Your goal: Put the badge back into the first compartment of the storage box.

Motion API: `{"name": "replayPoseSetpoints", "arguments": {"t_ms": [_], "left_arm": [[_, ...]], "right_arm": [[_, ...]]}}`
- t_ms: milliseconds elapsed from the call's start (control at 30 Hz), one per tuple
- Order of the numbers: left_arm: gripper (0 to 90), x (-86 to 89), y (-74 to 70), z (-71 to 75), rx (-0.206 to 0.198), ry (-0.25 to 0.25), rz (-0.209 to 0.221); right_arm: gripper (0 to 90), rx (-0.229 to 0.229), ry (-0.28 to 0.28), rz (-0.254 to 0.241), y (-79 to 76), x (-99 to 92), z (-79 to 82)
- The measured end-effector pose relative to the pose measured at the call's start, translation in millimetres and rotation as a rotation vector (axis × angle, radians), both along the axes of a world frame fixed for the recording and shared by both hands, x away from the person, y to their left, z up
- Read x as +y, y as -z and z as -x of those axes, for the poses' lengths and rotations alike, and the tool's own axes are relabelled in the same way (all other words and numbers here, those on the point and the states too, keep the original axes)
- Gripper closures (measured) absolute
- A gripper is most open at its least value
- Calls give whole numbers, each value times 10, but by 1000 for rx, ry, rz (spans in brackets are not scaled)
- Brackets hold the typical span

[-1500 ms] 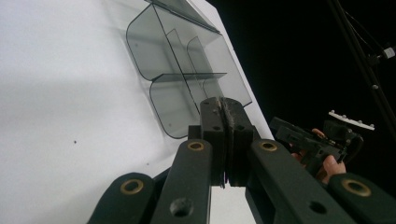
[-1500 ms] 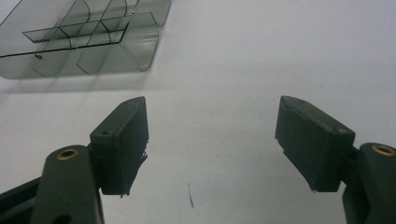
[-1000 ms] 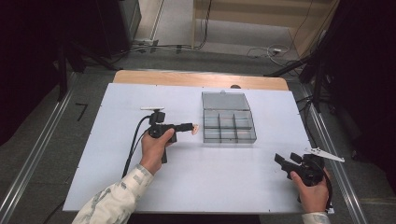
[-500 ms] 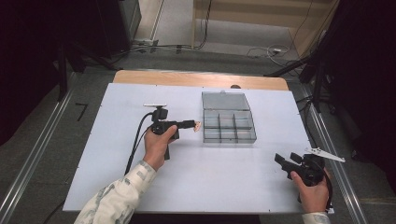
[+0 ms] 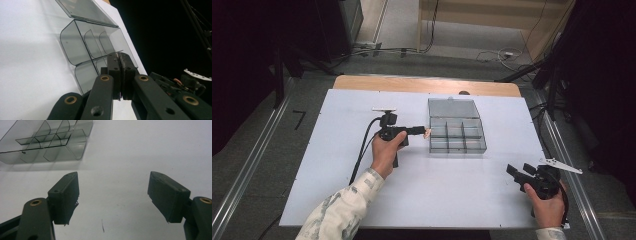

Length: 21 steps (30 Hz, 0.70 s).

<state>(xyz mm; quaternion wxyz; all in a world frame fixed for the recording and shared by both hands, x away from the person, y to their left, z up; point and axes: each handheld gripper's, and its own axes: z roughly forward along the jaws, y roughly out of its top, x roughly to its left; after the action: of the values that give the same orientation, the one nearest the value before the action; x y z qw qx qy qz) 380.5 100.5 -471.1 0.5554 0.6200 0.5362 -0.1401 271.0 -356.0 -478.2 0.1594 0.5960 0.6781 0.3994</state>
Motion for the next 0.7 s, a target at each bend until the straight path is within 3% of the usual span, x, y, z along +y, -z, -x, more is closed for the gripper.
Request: {"name": "replayPoseSetpoints", "arguments": {"t_ms": [700], "left_arm": [[898, -231, 110, -272, 9, -20, -7]], "right_arm": [[238, -2, -1, -2, 0, -1, -3]]}}
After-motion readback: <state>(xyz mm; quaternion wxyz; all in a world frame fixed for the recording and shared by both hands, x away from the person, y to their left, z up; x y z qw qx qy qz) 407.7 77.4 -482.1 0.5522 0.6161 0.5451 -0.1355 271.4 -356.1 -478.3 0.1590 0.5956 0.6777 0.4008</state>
